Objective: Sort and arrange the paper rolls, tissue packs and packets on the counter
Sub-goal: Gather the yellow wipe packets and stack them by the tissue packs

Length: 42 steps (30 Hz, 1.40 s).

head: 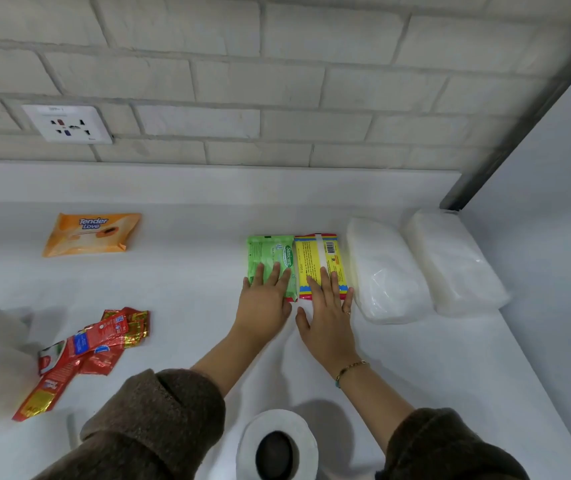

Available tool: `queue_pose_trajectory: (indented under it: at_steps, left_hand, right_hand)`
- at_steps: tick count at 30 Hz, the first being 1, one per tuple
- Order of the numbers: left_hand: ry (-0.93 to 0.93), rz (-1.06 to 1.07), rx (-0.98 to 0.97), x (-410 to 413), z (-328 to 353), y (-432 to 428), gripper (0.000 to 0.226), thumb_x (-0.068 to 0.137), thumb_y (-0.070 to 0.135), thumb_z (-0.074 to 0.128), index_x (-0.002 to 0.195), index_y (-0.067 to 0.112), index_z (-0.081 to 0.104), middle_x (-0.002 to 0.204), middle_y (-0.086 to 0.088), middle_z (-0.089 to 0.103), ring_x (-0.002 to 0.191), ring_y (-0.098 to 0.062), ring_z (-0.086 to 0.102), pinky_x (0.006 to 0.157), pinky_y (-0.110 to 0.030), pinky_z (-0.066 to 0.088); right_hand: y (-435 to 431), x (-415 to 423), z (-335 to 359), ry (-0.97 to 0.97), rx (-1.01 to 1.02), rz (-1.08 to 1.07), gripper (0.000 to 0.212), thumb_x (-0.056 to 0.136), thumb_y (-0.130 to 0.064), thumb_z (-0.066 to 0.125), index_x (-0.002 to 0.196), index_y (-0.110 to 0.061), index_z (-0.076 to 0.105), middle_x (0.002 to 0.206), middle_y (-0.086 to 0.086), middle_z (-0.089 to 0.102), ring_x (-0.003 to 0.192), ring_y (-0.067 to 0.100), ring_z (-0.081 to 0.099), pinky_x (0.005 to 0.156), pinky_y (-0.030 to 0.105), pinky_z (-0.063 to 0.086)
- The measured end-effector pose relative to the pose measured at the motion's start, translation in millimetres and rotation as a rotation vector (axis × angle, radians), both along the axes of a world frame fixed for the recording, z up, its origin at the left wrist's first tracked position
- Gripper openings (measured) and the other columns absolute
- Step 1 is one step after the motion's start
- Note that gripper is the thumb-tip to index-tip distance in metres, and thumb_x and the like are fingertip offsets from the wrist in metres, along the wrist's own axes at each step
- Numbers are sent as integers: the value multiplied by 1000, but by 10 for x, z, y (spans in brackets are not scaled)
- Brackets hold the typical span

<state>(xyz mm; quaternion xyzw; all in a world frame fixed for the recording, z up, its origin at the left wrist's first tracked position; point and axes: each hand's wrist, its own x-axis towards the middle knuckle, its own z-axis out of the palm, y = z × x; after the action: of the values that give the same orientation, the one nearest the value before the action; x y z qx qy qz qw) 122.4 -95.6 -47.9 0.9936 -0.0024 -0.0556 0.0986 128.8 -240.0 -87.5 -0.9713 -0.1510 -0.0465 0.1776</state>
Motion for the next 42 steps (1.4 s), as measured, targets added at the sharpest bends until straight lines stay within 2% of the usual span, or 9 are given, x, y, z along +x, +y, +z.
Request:
queue_pose_trajectory:
  at_steps: [7, 11, 14, 18, 20, 25, 32, 36, 42]
  left_hand:
    - [-35, 0, -93, -107, 156, 95, 72, 89, 33, 46, 149, 22, 8, 158, -3, 1, 145, -25, -3, 113, -55, -1]
    - [-113, 114, -371, -442, 536, 433, 50, 92, 25, 48, 141, 24, 36, 152, -1, 31, 141, -19, 25, 115, -40, 17]
    - [-140, 183, -488, -854, 837, 815, 34, 93, 26, 48, 126, 30, 54, 134, 8, 55, 122, -10, 50, 98, -22, 35]
    - [-210, 244, -619, -1377, 1171, 1360, 27, 92, 26, 50, 115, 36, 62, 117, 17, 62, 94, 2, 59, 83, -17, 46]
    - [-222, 235, -647, -1608, 1280, 1689, 26, 92, 26, 50, 114, 36, 62, 113, 21, 62, 94, 3, 60, 78, -9, 44]
    - [-244, 222, -631, -2088, 1452, 2703, 25, 91, 25, 52, 111, 36, 64, 107, 18, 65, 98, 4, 59, 82, -17, 46]
    - [-203, 283, -654, -2530, 1341, 3710, 25, 91, 21, 53, 109, 33, 65, 104, 16, 68, 99, 4, 60, 87, -20, 47]
    - [-176, 290, -685, -2622, 1226, 3923, 25, 91, 20, 53, 108, 33, 65, 102, 17, 68, 98, 5, 60, 86, -17, 46]
    - [-193, 319, -705, -2608, 1121, 4072, 25, 91, 20, 52, 108, 33, 65, 104, 15, 69, 98, 3, 61, 87, -20, 48]
  right_hand:
    - [-54, -31, 108, 9, 96, 47, 61, 87, -33, 40, 144, -20, 25, 157, 4, 5, 144, 18, -7, 114, 53, -6]
    - [59, -75, 611, 45, 234, 211, 42, 85, -19, 53, 128, -18, 50, 153, 7, 25, 144, 21, 7, 115, 56, 1]
    - [287, -198, 1208, 123, 167, 234, 41, 88, -25, 58, 128, -22, 50, 152, 6, 26, 144, 23, 9, 114, 49, -6]
    - [744, -605, 1770, 85, 98, 336, 42, 88, -35, 57, 129, -29, 47, 153, -2, 24, 144, 17, 8, 114, 45, -1]
    - [1065, -864, 1876, 99, 123, 346, 41, 88, -37, 57, 128, -31, 48, 152, -4, 26, 143, 15, 12, 115, 46, 0]
    - [1933, -1455, 1732, 149, 303, 261, 35, 88, -34, 58, 123, -31, 52, 145, -6, 37, 138, 12, 27, 116, 46, 0]
    - [2718, -1897, 1128, 221, 271, 224, 28, 87, -20, 60, 113, -29, 58, 127, -8, 56, 121, 14, 48, 112, 56, 14]
    - [3054, -1774, 989, 190, 176, 273, 25, 87, -12, 57, 111, -19, 63, 117, -4, 63, 111, 20, 54, 100, 35, 32]
    - [3636, -1194, 936, 211, 49, 335, 37, 90, -8, 49, 126, -15, 52, 144, 4, 41, 131, 24, 38, 107, 36, 31]
